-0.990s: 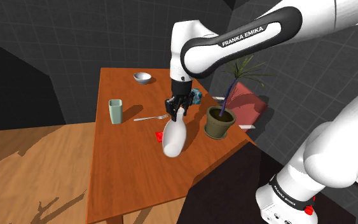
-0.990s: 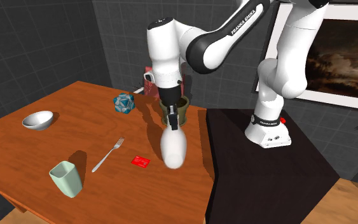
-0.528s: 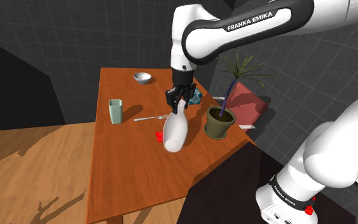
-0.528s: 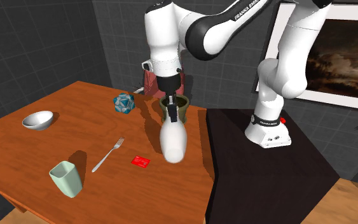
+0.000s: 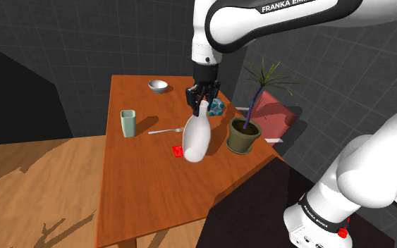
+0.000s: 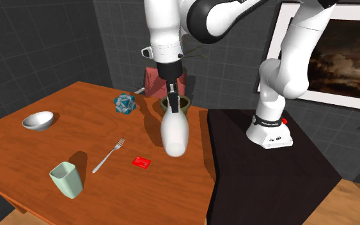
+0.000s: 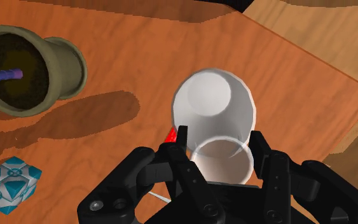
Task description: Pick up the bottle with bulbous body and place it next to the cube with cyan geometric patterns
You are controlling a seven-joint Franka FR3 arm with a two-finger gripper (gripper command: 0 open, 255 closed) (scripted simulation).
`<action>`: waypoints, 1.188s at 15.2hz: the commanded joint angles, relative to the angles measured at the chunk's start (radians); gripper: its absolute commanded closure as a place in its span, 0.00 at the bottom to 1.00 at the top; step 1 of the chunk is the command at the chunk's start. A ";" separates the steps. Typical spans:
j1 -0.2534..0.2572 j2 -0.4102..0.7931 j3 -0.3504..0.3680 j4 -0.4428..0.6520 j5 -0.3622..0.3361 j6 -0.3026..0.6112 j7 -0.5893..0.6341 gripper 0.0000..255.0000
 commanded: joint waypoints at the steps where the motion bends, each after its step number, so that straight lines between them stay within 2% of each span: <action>1: 0.000 -0.007 0.000 0.023 0.001 -0.029 0.001 1.00; 18: -0.004 -0.022 -0.009 0.236 0.001 -0.258 -0.001 1.00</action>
